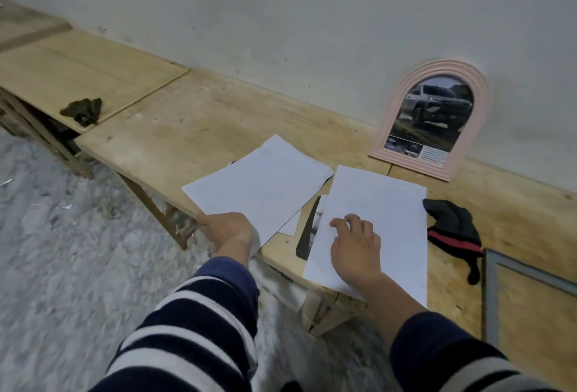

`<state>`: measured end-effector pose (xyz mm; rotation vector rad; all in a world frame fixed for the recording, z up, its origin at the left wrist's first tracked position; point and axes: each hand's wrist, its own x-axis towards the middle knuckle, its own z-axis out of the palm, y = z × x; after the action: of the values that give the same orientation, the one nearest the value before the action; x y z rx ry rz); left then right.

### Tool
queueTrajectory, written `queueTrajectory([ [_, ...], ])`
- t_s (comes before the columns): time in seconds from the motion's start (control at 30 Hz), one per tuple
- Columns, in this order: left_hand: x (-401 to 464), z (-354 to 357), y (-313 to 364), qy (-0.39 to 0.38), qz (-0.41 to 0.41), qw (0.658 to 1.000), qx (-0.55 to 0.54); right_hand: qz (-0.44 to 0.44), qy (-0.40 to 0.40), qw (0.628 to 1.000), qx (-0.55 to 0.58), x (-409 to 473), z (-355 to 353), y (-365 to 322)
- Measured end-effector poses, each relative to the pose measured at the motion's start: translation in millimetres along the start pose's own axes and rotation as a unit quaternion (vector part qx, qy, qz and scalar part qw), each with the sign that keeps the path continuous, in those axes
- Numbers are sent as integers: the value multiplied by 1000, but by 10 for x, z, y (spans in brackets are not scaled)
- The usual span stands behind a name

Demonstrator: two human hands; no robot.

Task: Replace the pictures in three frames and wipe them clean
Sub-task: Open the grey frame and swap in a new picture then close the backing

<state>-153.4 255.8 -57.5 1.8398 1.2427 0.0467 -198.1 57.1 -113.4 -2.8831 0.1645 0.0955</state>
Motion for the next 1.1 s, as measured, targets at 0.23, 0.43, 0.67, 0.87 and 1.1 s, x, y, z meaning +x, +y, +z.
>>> queueTrajectory([
  [0.23, -133, 283, -17, -21, 171, 969, 180, 48, 60, 992, 105, -12, -99, 86],
  [0.43, -530, 666, -64, -189, 374, 879, 227, 307, 97, 942, 101, -146, -323, 473],
  [0.67, -811, 869, -161, -260, 387, 829, 309, 402, 113, 857, 302, -100, -458, 736],
  [0.87, -672, 891, -172, -285, 309, 867, 266, 350, 114, 818, 443, -37, -590, 741],
  [1.1, -699, 797, -119, -303, 281, 900, 139, 312, 94, 756, 567, -106, -785, 809],
])
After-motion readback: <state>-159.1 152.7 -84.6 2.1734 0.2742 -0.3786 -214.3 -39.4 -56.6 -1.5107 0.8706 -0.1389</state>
